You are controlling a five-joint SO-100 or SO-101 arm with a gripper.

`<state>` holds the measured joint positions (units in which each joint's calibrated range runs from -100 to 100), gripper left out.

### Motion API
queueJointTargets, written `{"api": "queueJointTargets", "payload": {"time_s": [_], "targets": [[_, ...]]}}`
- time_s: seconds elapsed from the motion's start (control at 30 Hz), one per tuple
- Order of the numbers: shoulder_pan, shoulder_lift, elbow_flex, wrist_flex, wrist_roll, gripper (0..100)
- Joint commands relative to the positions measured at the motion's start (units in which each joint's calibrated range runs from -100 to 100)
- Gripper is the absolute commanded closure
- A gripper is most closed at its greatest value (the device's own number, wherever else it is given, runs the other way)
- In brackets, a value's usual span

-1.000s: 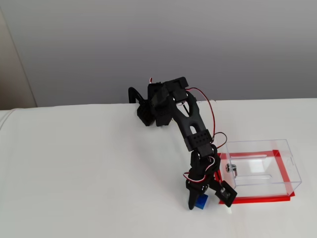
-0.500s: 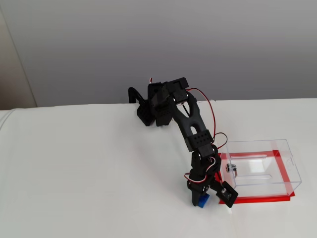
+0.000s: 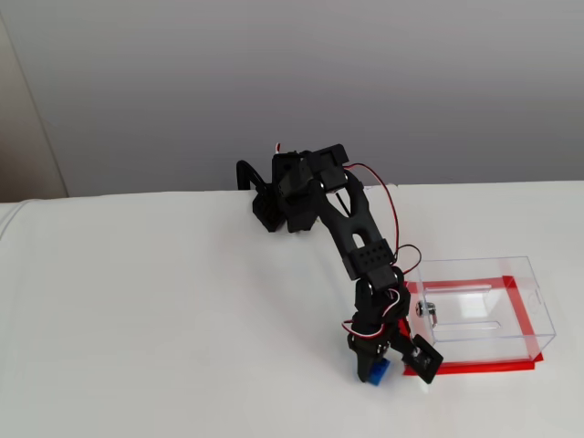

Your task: Pick the blue lego brick and place it into the transparent box

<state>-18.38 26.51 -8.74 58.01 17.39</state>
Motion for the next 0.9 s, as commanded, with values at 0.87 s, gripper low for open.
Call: {"api": "queueJointTargets", "payload": {"time_s": [0.87], "targets": [[-0.59, -34.11, -3.83, -1.01, -0.27, 92]]}}
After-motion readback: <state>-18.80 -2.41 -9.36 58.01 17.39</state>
